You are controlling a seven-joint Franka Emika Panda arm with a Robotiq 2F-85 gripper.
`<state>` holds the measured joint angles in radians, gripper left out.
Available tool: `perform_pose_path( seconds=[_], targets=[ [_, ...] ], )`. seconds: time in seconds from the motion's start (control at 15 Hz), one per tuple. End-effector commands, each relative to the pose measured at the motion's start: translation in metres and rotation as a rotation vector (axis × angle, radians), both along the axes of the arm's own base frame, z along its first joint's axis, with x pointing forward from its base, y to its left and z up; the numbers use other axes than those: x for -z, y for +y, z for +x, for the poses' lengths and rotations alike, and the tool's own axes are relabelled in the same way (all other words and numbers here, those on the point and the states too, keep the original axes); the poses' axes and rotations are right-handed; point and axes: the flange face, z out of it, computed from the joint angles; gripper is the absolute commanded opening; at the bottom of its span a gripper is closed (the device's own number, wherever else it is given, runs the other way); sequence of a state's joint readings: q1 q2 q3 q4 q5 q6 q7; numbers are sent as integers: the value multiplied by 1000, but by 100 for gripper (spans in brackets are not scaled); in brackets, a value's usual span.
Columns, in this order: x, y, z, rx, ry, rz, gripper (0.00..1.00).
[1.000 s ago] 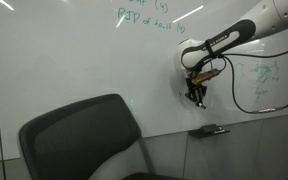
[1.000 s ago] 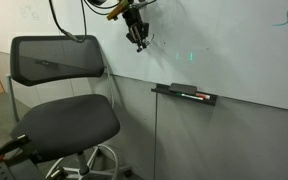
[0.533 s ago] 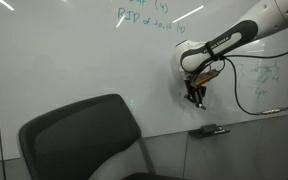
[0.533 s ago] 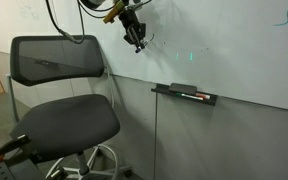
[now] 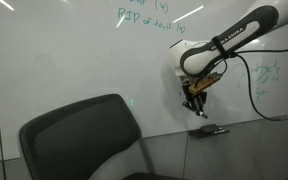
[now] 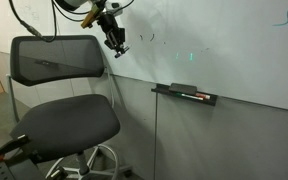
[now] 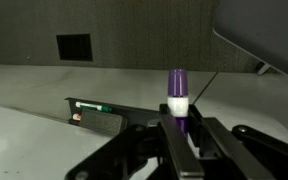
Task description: Get the marker from the chair, use it to draw on the white board and then put it back
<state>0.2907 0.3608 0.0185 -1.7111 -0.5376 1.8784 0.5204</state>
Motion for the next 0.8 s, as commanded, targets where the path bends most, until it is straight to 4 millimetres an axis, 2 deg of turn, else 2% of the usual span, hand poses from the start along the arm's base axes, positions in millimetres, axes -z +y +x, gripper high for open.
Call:
perform_pose_path(
  seconds=[0.0, 0.33, 0.73],
  targets=[
    [7, 23, -10, -96, -30, -15, 9],
    [9, 35, 8, -164, -73, -61, 9],
    [6, 50, 18, -254, -131, -43, 9]
  ],
)
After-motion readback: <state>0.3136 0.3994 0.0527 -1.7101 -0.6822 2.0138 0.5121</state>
